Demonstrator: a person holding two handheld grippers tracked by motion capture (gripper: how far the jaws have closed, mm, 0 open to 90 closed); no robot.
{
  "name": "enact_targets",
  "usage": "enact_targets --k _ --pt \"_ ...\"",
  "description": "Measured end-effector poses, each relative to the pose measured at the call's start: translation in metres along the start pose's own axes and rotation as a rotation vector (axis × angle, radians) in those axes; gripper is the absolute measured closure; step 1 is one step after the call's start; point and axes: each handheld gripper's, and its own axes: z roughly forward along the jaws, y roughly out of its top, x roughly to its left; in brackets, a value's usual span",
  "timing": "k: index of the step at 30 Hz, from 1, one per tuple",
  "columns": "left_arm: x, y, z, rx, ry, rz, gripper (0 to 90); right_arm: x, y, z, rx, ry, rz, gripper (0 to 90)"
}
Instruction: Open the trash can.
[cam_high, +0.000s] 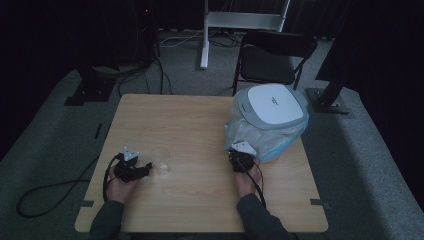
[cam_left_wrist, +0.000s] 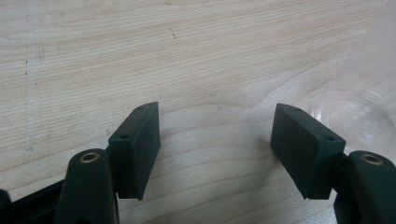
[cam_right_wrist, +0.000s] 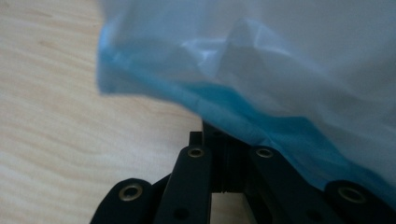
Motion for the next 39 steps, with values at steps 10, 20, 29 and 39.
enact_targets --k 10,20,29,39 --pt "0.0 0.0 0.0 0.001 -0.001 0.003 33.8 0.002 0.003 0.012 0.016 -0.028 0.009 90.0" --pt "-0.001 0.0 0.0 -0.001 -0.002 0.001 33.8 0.001 0.003 0.014 0.031 -0.014 -0.001 90.0" --pt "-0.001 0.0 0.0 -0.001 -0.003 0.0 33.8 0.002 0.001 0.016 0.034 -0.034 -0.038 90.0" --pt "-0.002 0.0 0.0 -0.001 -0.002 0.0 33.9 0.005 0.0 0.017 0.036 -0.047 -0.074 90.0"
